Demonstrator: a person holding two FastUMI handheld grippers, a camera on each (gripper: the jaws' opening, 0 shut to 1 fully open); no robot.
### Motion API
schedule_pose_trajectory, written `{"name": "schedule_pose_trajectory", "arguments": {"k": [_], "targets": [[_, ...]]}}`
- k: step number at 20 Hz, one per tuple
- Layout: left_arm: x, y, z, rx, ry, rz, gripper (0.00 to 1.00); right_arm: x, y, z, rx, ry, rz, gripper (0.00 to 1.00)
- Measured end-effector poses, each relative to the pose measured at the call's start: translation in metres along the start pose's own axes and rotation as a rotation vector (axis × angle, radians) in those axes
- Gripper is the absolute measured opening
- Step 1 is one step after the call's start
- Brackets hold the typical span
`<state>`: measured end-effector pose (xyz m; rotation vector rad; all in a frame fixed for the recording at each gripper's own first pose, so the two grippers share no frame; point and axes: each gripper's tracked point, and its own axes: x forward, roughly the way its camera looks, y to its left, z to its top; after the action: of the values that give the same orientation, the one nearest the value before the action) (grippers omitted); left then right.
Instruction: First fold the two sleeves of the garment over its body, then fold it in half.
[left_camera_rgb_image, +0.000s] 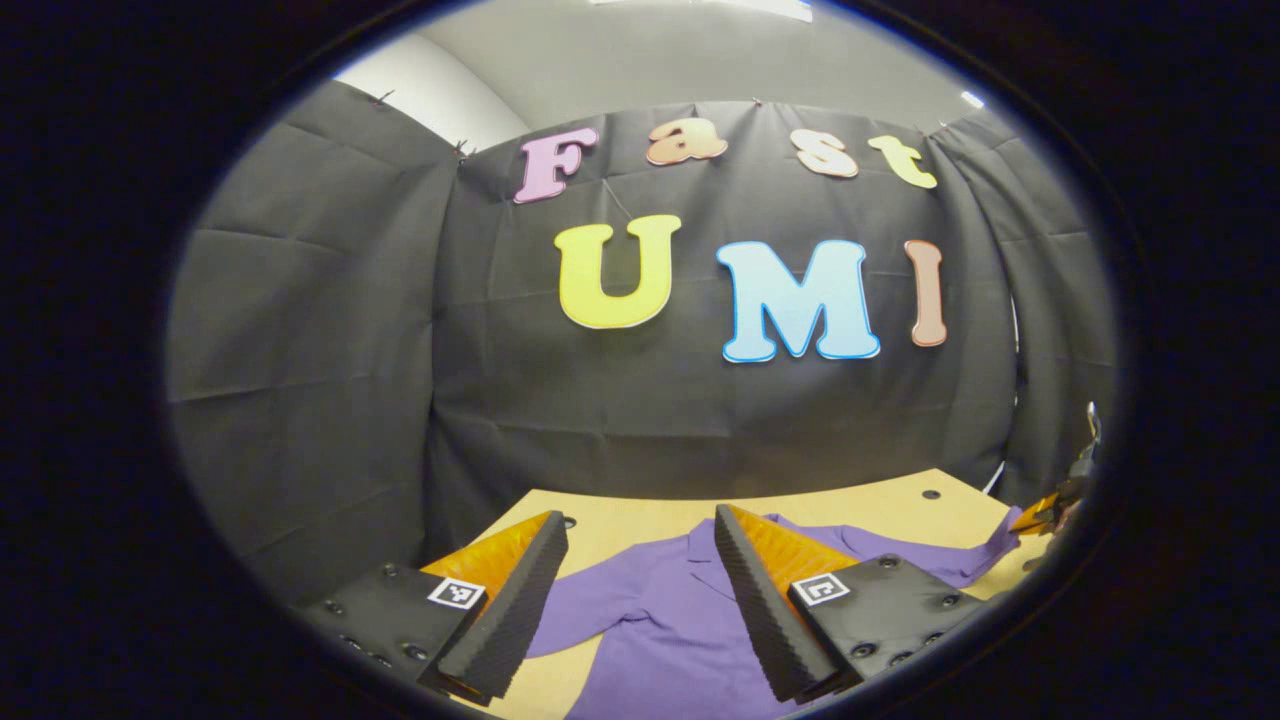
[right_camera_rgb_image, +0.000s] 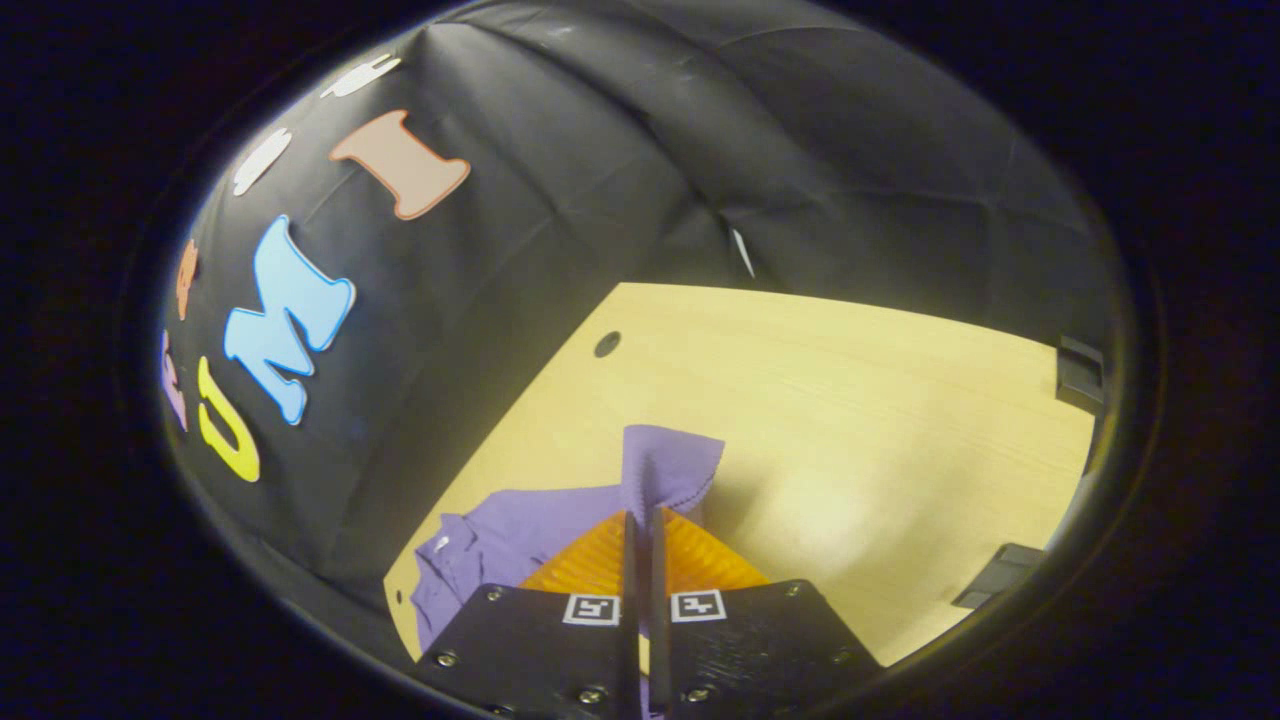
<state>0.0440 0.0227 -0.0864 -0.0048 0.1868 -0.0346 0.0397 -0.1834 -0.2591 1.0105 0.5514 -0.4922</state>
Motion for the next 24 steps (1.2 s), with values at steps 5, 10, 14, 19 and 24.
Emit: {"name": "schedule_pose_trajectory", "arguments": {"k": [5,10,14,19,24], "targets": [[0.000,0.018,-0.005,-0.011,0.003,0.027,0.94,-0.001,0.071,-0.010,-0.063,0.010,0.109,0.04],[0.001,0.046,-0.016,-0.030,0.019,0.060,0.95,0.004,0.134,-0.036,-0.202,0.023,0.165,0.04],[0.007,0.074,-0.026,-0.024,0.033,0.074,0.94,0.011,0.188,-0.065,-0.310,0.028,0.207,0.04],[0.019,0.115,-0.028,-0.003,0.039,0.068,0.94,0.020,0.254,-0.116,-0.402,0.042,0.270,0.04],[0.030,0.151,-0.032,0.020,0.040,0.069,0.94,0.028,0.317,-0.170,-0.468,0.082,0.349,0.04]]}}
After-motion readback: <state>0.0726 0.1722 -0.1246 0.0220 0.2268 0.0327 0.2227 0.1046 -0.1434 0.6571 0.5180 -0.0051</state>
